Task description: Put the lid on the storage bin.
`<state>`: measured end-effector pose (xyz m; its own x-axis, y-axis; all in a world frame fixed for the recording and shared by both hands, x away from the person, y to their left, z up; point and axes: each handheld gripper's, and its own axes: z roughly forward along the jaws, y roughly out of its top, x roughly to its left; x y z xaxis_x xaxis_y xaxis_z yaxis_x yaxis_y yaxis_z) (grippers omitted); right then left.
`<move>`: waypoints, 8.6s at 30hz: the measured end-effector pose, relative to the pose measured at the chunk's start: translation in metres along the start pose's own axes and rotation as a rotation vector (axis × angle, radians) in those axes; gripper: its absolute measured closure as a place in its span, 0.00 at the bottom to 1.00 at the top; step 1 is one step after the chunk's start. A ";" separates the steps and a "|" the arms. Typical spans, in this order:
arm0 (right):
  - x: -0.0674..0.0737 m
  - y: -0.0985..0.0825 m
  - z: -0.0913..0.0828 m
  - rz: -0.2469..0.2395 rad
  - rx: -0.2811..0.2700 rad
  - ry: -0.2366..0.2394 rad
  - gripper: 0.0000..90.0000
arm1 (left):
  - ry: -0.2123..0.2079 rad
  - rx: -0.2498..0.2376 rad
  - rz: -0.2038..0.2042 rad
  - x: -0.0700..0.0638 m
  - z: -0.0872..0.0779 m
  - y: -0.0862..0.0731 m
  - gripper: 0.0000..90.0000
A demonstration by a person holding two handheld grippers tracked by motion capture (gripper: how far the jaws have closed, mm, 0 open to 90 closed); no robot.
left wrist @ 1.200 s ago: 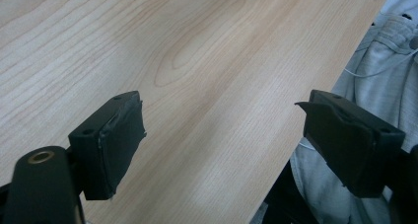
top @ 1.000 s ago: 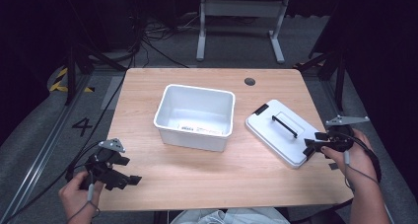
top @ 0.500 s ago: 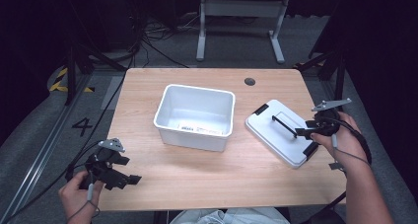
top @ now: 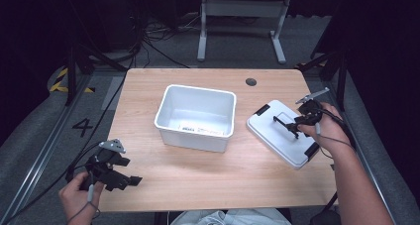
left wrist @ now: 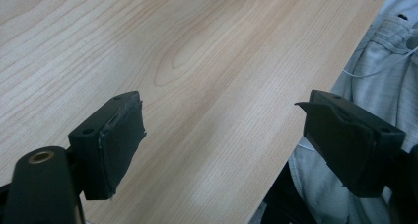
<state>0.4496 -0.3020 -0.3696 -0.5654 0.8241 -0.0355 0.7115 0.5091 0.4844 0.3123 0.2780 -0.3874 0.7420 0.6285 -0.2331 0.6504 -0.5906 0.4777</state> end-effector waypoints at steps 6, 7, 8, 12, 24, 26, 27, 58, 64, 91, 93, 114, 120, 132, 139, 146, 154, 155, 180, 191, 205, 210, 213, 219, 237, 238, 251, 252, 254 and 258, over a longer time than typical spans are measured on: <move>0.004 0.009 0.017 -0.005 0.040 0.012 0.62 | -0.001 0.001 -0.006 0.000 0.000 -0.001 0.18; 0.004 0.011 0.020 -0.005 0.048 0.011 0.63 | 0.000 0.003 -0.006 0.000 0.000 -0.001 0.18; 0.004 0.012 0.022 -0.009 0.056 0.010 0.63 | 0.003 0.002 -0.003 0.000 0.000 -0.001 0.18; 0.004 0.016 0.032 -0.021 0.088 -0.001 0.67 | 0.001 0.002 -0.006 0.000 -0.001 -0.002 0.18; 0.004 0.021 0.042 -0.090 0.193 -0.085 0.91 | 0.002 0.010 -0.011 0.001 0.001 -0.001 0.18; 0.004 0.022 0.041 -0.105 0.197 -0.106 0.93 | 0.003 0.007 -0.008 0.001 0.000 -0.001 0.18; 0.003 0.023 0.041 -0.112 0.199 -0.111 0.93 | 0.005 0.008 -0.004 0.001 0.000 -0.001 0.18; 0.004 0.049 -0.035 -0.147 0.082 -0.135 0.95 | 0.006 0.011 -0.009 0.000 0.000 -0.001 0.18; 0.007 0.055 -0.047 -0.157 0.057 -0.132 0.95 | 0.004 0.014 -0.008 0.000 0.001 -0.001 0.18; 0.087 0.122 -0.099 -0.366 0.000 -0.093 0.95 | -0.016 0.006 0.008 0.005 0.003 0.007 0.18; 0.091 0.124 -0.100 -0.376 -0.004 -0.089 0.95 | -0.015 0.006 0.008 0.005 0.004 0.007 0.18; 0.155 0.170 -0.093 -0.529 -0.053 0.008 0.95 | -0.002 -0.001 -0.005 0.003 0.000 0.000 0.18; 0.169 0.177 -0.086 -0.560 -0.048 0.025 0.95 | 0.003 -0.007 -0.013 0.002 -0.002 -0.004 0.18; 0.200 0.196 -0.058 -0.642 -0.027 0.086 0.95 | -0.008 -0.006 -0.003 0.005 0.000 0.000 0.18; 0.213 0.204 -0.039 -0.684 0.008 0.106 0.95 | -0.014 -0.007 0.001 0.005 0.001 0.003 0.18; 0.222 0.211 -0.024 -0.711 0.023 0.117 0.95 | -0.021 -0.016 0.002 0.006 0.000 0.002 0.18; 0.228 0.218 -0.007 -0.736 0.036 0.118 0.95 | -0.020 -0.016 0.004 0.007 0.000 0.001 0.18; 0.228 0.219 -0.007 -0.735 0.034 0.117 0.95 | -0.021 -0.017 0.001 0.006 0.000 0.001 0.18; 0.224 0.224 0.002 -0.791 0.033 0.130 0.93 | -0.024 -0.013 0.000 0.006 0.001 0.002 0.18; 0.223 0.228 0.009 -0.811 0.023 0.076 0.90 | -0.023 -0.013 0.002 0.006 0.001 0.001 0.18; 0.234 0.217 0.003 -0.840 0.039 0.076 0.95 | -0.020 -0.013 0.001 0.006 0.000 0.001 0.18; 0.231 0.219 0.004 -0.847 0.040 0.062 0.94 | -0.025 -0.013 -0.004 0.006 0.000 0.001 0.18; 0.230 0.221 0.005 -0.846 0.038 0.053 0.93 | -0.024 -0.013 -0.001 0.006 0.000 0.000 0.18; 0.232 0.220 0.003 -0.865 0.040 0.038 0.94 | -0.023 -0.013 0.003 0.007 -0.001 -0.001 0.18; 0.242 0.211 0.004 -0.929 0.021 -0.009 0.95 | -0.025 -0.012 -0.002 0.007 0.000 -0.001 0.18; 0.243 0.210 0.004 -0.929 0.021 -0.010 0.95 | -0.023 -0.014 -0.001 0.007 0.000 -0.001 0.18; 0.243 0.212 0.008 -0.912 0.042 0.015 0.95 | -0.026 -0.016 -0.002 0.006 0.000 0.000 0.18; 0.244 0.212 0.008 -0.909 0.041 0.016 0.95 | -0.027 -0.011 0.000 0.007 0.000 0.000 0.18; 0.245 0.213 0.010 -0.907 0.037 0.014 0.95 | -0.026 -0.012 0.002 0.007 0.000 0.000 0.18; 0.245 0.213 0.010 -0.897 0.045 0.011 0.95 | -0.022 -0.007 0.007 0.006 0.000 0.001 0.18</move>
<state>0.4670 0.0107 -0.2836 -0.9202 0.1098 -0.3758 0.0162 0.9697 0.2438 0.3170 0.2815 -0.3882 0.7501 0.6131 -0.2479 0.6438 -0.5913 0.4857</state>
